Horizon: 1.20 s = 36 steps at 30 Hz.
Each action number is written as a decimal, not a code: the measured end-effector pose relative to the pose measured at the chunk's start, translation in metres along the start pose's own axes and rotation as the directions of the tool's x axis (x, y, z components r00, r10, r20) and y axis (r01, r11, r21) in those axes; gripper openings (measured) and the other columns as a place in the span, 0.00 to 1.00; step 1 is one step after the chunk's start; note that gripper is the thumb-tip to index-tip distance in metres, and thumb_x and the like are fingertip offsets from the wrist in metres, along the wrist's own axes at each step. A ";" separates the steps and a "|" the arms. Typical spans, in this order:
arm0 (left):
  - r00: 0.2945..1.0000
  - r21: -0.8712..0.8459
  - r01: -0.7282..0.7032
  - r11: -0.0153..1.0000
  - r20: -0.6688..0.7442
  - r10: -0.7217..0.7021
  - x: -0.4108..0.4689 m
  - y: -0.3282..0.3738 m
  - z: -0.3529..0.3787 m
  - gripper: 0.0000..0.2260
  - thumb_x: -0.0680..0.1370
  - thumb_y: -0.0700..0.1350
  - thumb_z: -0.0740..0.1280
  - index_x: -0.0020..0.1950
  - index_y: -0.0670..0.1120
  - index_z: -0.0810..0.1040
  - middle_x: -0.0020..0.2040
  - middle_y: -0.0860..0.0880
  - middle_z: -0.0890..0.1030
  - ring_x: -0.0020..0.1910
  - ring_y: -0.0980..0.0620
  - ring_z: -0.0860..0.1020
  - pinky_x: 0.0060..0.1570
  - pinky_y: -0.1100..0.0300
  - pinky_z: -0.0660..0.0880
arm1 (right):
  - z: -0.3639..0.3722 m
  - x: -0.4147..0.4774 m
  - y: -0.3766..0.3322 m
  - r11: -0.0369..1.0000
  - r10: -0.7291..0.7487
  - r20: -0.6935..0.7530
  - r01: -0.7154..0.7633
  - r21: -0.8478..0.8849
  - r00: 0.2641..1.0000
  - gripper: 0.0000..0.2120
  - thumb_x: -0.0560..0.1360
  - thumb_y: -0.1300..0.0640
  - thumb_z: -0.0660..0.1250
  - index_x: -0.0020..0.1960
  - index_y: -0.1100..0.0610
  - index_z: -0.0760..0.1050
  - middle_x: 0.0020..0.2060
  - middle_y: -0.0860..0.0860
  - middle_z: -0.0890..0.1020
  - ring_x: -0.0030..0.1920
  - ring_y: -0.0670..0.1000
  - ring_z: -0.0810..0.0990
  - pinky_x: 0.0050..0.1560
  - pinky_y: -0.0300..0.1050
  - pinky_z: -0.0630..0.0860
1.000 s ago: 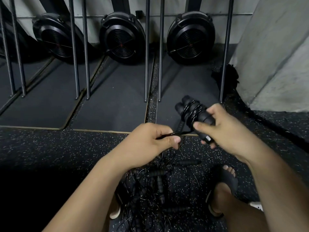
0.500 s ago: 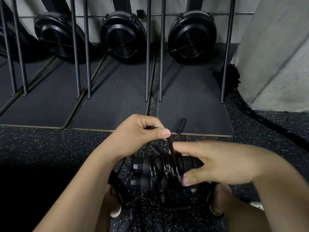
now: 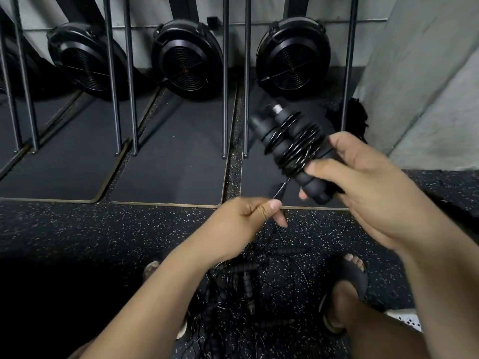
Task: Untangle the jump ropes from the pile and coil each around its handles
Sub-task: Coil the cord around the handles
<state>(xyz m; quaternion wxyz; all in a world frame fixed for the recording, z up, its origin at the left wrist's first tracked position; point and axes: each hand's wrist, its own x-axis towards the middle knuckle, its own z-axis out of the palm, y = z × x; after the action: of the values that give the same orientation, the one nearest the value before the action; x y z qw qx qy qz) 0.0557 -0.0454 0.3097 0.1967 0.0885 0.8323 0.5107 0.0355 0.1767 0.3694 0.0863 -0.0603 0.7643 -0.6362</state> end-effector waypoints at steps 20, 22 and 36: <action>0.997 0.054 -0.073 0.996 0.011 0.072 -0.004 -0.003 -0.034 0.07 0.73 0.49 0.82 0.42 0.48 0.87 0.35 0.49 0.84 0.34 0.58 0.77 0.38 0.63 0.73 | 0.041 -0.006 0.046 0.721 0.377 0.506 0.096 -0.686 0.776 0.16 0.83 0.51 0.70 0.67 0.42 0.69 0.52 0.43 0.85 0.46 0.48 0.88 0.52 0.55 0.85; 0.996 -0.047 -0.087 0.995 0.029 0.088 -0.002 -0.010 -0.041 0.05 0.73 0.46 0.81 0.42 0.46 0.87 0.37 0.49 0.85 0.37 0.57 0.79 0.43 0.63 0.74 | 0.038 -0.012 0.036 0.779 0.351 0.594 0.127 -0.614 0.724 0.22 0.84 0.51 0.69 0.74 0.40 0.66 0.56 0.43 0.86 0.52 0.48 0.88 0.57 0.56 0.84; 0.989 -0.192 -0.029 0.981 -0.151 0.000 -0.011 -0.009 -0.017 0.15 0.86 0.35 0.62 0.38 0.38 0.72 0.25 0.54 0.79 0.34 0.60 0.78 0.42 0.69 0.77 | 0.016 -0.023 0.003 0.998 -0.057 0.402 0.041 0.049 0.914 0.12 0.82 0.59 0.68 0.63 0.63 0.78 0.48 0.60 0.88 0.45 0.57 0.88 0.46 0.42 0.80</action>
<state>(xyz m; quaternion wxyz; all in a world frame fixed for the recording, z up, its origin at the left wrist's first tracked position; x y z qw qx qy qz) 0.0590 -0.0668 0.3112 0.1374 0.0362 0.7903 0.5959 0.0617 0.1668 0.3647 0.2271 -0.2077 0.7156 -0.6271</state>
